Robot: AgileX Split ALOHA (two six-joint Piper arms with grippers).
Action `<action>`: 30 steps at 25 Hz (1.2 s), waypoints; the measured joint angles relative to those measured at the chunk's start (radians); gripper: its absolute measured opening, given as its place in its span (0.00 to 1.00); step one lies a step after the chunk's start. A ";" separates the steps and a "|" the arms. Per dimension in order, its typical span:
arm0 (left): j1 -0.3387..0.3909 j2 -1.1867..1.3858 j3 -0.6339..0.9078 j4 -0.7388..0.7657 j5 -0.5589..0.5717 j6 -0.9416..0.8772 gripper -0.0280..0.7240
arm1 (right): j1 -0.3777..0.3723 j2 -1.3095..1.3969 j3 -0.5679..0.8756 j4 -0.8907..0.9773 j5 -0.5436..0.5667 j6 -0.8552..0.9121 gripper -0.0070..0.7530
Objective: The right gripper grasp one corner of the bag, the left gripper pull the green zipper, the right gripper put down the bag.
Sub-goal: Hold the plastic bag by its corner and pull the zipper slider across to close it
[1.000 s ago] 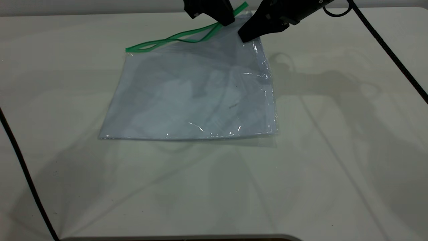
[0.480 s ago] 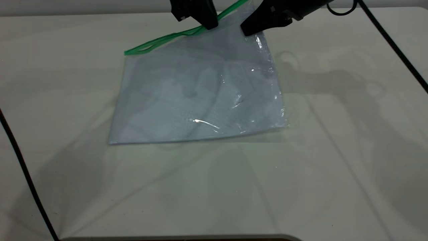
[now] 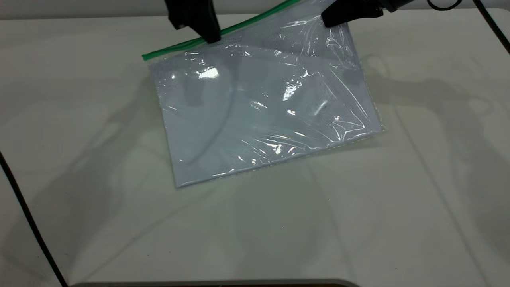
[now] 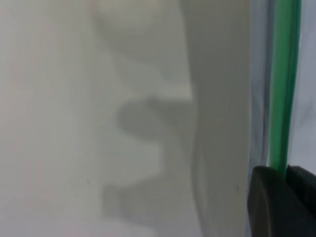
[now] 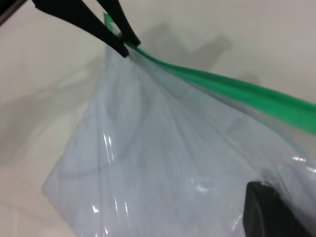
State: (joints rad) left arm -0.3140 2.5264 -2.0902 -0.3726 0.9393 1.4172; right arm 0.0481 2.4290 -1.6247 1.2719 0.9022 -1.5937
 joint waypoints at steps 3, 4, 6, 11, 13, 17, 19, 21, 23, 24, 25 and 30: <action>0.015 0.000 0.000 0.001 0.031 -0.002 0.10 | -0.004 0.000 0.000 0.000 0.000 0.000 0.06; 0.023 0.000 0.000 0.001 0.042 -0.003 0.10 | -0.008 0.000 0.000 0.000 0.000 0.000 0.06; 0.039 0.000 0.000 0.007 0.062 -0.004 0.10 | -0.018 0.000 0.000 0.000 0.000 0.000 0.06; 0.085 0.000 0.000 0.011 0.099 -0.023 0.10 | -0.030 0.000 0.000 0.000 -0.011 0.000 0.06; 0.095 0.000 0.000 0.011 0.108 -0.024 0.10 | -0.030 0.000 0.000 0.000 -0.018 0.000 0.06; 0.104 0.000 0.000 0.014 0.116 -0.029 0.11 | -0.030 0.000 0.000 0.000 -0.038 0.000 0.06; 0.104 0.000 0.000 0.015 0.117 -0.030 0.11 | -0.030 0.000 0.000 -0.001 -0.048 0.000 0.06; 0.104 0.000 0.000 0.016 0.118 -0.030 0.11 | -0.030 0.000 0.000 -0.001 -0.054 0.000 0.06; 0.105 0.000 0.000 0.024 0.118 -0.031 0.12 | -0.030 0.000 0.000 -0.002 -0.060 0.000 0.06; 0.105 0.000 0.000 0.030 0.118 -0.032 0.12 | -0.030 0.000 0.000 -0.002 -0.063 0.000 0.06; 0.105 0.000 0.000 0.034 0.118 -0.033 0.12 | -0.030 0.000 0.000 -0.002 -0.066 0.000 0.06; 0.107 0.000 0.001 0.056 0.128 -0.047 0.23 | -0.032 0.000 0.000 -0.003 -0.126 0.009 0.16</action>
State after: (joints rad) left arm -0.2066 2.5264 -2.0893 -0.3162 1.0677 1.3705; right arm 0.0165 2.4290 -1.6247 1.2689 0.7759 -1.5849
